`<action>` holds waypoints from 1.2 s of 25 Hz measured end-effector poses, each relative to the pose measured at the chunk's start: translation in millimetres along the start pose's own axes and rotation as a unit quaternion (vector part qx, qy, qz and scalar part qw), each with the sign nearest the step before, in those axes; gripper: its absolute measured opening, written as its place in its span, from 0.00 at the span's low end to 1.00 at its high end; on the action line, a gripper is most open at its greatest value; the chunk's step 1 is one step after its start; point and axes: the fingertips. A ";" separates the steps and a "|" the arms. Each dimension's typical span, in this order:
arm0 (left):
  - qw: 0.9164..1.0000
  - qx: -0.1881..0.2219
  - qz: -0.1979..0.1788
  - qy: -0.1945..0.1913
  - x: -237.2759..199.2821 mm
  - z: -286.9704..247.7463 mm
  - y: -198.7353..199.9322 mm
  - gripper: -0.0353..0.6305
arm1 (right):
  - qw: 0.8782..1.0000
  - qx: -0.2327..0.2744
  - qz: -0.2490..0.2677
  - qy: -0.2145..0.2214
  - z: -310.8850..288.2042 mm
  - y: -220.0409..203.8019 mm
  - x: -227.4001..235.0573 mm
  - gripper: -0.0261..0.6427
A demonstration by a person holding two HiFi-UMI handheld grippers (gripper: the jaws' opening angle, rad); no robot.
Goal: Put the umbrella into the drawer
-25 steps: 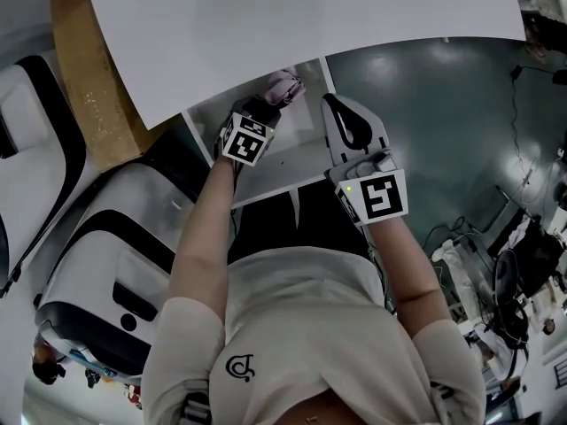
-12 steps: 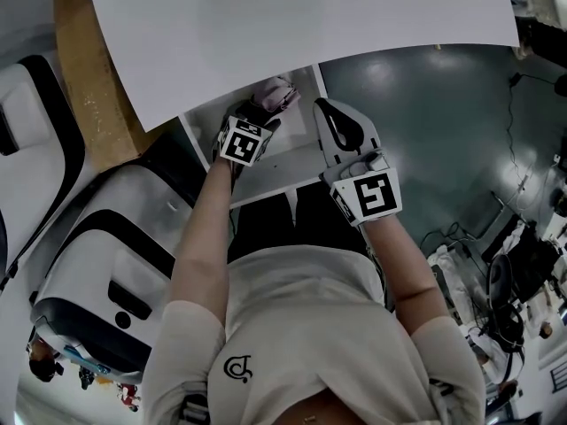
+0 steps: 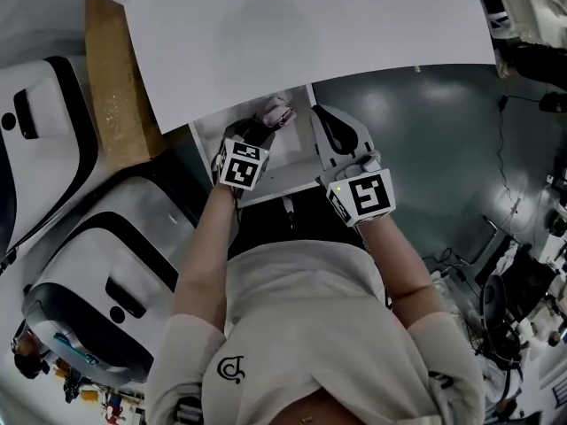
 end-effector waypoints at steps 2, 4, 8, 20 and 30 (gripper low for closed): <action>0.999 0.023 -0.002 0.023 -0.3 17.1 10.8 0.27 | 1.000 0.009 0.010 0.008 3.0 14.3 -3.8 0.05; 0.998 0.048 -0.007 0.043 1.3 34.7 22.6 0.18 | 1.000 0.018 0.018 0.018 7.4 28.0 -8.1 0.05; 0.994 0.089 -0.018 0.060 10.1 66.6 46.3 0.07 | 0.998 0.036 0.027 0.031 18.0 50.8 -13.8 0.05; 0.961 0.249 -0.037 0.112 24.4 196.5 128.2 0.07 | 0.992 0.095 0.057 0.053 35.1 120.1 -16.9 0.05; 0.915 0.375 -0.046 0.140 45.7 305.3 172.5 0.07 | 0.985 0.128 0.082 0.084 44.6 152.4 -31.9 0.05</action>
Point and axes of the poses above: the fingertips, and each gripper's own axes: z backward along the fingers, x to its right, y out of its top, and after that the axes turned 4 degrees about z, right-handed
